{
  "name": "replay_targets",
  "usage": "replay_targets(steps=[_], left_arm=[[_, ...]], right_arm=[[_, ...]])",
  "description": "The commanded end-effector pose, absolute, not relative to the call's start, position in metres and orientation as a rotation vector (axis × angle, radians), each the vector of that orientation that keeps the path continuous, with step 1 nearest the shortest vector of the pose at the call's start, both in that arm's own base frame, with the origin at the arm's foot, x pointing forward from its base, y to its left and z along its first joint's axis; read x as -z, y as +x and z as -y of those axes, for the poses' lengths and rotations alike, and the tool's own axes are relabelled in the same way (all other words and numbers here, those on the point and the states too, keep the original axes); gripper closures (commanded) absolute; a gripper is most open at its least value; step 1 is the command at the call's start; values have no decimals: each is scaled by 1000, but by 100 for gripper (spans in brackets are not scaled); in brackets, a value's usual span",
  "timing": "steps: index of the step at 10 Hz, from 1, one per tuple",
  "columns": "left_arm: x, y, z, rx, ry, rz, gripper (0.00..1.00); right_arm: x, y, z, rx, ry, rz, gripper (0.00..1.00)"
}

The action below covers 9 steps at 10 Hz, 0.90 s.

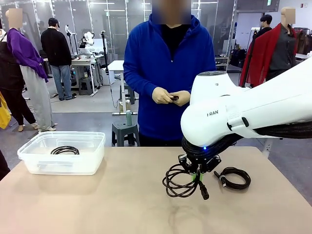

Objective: Organize and store the cables.
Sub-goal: Place the Power Cable into the Organizing box.

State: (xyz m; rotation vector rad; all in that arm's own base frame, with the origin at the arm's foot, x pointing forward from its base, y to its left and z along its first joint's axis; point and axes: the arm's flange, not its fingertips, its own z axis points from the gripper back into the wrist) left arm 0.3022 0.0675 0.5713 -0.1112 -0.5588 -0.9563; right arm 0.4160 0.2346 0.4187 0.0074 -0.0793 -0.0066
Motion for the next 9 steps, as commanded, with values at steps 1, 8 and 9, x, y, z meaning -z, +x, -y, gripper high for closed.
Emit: replay_targets(steps=[1,8,9], left_arm=[[-572,302,-68,949,-100,553,0],[-572,302,-68,949,-100,553,0],[-572,302,-68,949,-100,553,0]], right_arm=[[-410,421,-251,36,42,123,84],[-388,437,-387,69,138,91,84],[-381,441,-410,65,129,84,84]])
